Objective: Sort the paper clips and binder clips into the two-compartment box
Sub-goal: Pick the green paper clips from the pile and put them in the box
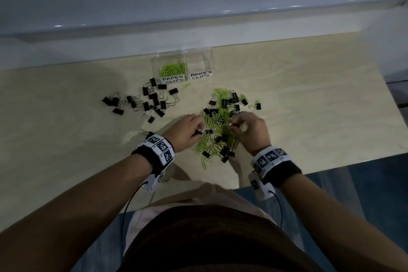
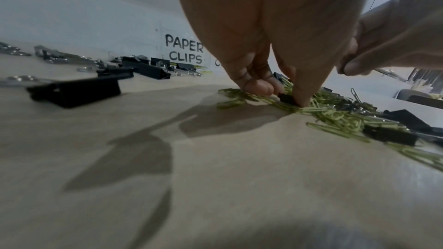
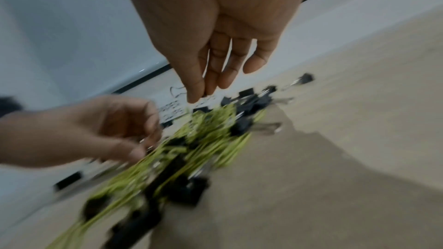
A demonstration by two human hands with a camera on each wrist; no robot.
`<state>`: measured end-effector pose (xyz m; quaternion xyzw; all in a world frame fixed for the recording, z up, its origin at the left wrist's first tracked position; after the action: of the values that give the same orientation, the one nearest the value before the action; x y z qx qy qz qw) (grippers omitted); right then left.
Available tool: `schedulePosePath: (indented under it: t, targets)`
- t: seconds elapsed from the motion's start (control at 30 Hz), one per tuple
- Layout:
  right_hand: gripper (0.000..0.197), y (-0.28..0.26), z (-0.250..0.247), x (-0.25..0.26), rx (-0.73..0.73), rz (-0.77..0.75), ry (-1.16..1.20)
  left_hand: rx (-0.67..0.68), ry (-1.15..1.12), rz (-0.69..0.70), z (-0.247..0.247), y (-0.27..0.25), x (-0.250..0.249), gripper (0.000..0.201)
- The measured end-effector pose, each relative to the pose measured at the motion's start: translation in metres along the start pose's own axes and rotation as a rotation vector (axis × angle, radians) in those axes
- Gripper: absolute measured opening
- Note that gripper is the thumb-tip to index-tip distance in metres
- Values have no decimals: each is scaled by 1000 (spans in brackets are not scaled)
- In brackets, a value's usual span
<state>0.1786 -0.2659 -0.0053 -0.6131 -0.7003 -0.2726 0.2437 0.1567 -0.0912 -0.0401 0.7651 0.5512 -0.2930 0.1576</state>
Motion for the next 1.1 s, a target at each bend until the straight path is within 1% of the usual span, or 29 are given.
schedulePosePath:
  t: [0.07, 0.1, 0.13, 0.17, 0.23, 0.3, 0.37, 0.43, 0.47, 0.53, 0.63, 0.7, 0.77, 0.83, 0.87, 0.93, 1.0, 1.03, 1.1]
  targets:
    - [13, 9, -18, -29, -79, 120, -64, -1, 25, -1, -1, -1, 0, 17]
    - [14, 13, -23, -43, -87, 170, -111, 0, 37, -4, -1, -1, 1, 18]
    - [16, 14, -27, -53, -82, 200, -157, -3, 44, -5, -2, -2, 2, 17]
    - [18, 15, -28, -59, -76, 198, -203, -7, 46, -4, -4, -3, 3, 17]
    - [17, 14, -30, -54, -80, 102, -277, -25, 42, 4, -7, -5, 4, 16]
    - [13, 9, -24, -35, -80, -53, -275, -52, 29, 19, -11, -6, 6, 18]
    - [15, 0, -6, -13, -6, -222, -190, -74, 6, 27, -15, -6, 8, 20]
    - [22, -13, 19, 5, 138, -365, -163, -86, -7, 26, -18, -5, 12, 23]
    - [28, -19, 30, 10, 210, -408, -198, -96, -15, 25, -20, -4, 13, 24]
    - [41, -24, 45, 13, 312, -436, -283, -123, -41, 8, -26, -1, 15, 21]
    - [41, -25, 51, 16, 370, -469, -369, -153, -54, -44, -31, 3, 23, 16]
    - [38, -22, 51, 16, 373, -480, -373, -152, -39, -73, -31, 2, 30, 16]
    - [31, -18, 50, 14, 375, -458, -352, -158, -39, -93, -29, 1, 33, 13]
    - [26, -15, 47, 10, 387, -433, -331, -191, -43, -126, -28, 1, 31, 8]
    - [24, -14, 46, 9, 386, -427, -322, -218, -37, -140, -29, 2, 28, 9]
    - [23, -11, 40, 8, 365, -412, -288, -261, 14, -148, -29, 8, 21, 18]
    - [23, -9, 31, 9, 307, -411, -252, -249, 88, -174, -24, 18, 17, 32]
    - [23, -7, 25, 9, 271, -412, -242, -229, 117, -202, -22, 23, 17, 35]
    - [24, 0, 13, 6, 191, -383, -221, -198, 148, -243, -18, 30, 19, 35]
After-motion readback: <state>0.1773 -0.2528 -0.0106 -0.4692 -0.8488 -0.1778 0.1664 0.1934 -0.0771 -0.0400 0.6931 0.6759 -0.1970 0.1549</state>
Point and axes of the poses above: each hand's wrist, its own y-axis towards the middle knuckle, its own z-axis out of the palm, x = y × z, the point moved 8 cm from there along y, towards the middle knuckle, and after that the axes turned 9 degrees about -x, right-handed, at the moved point
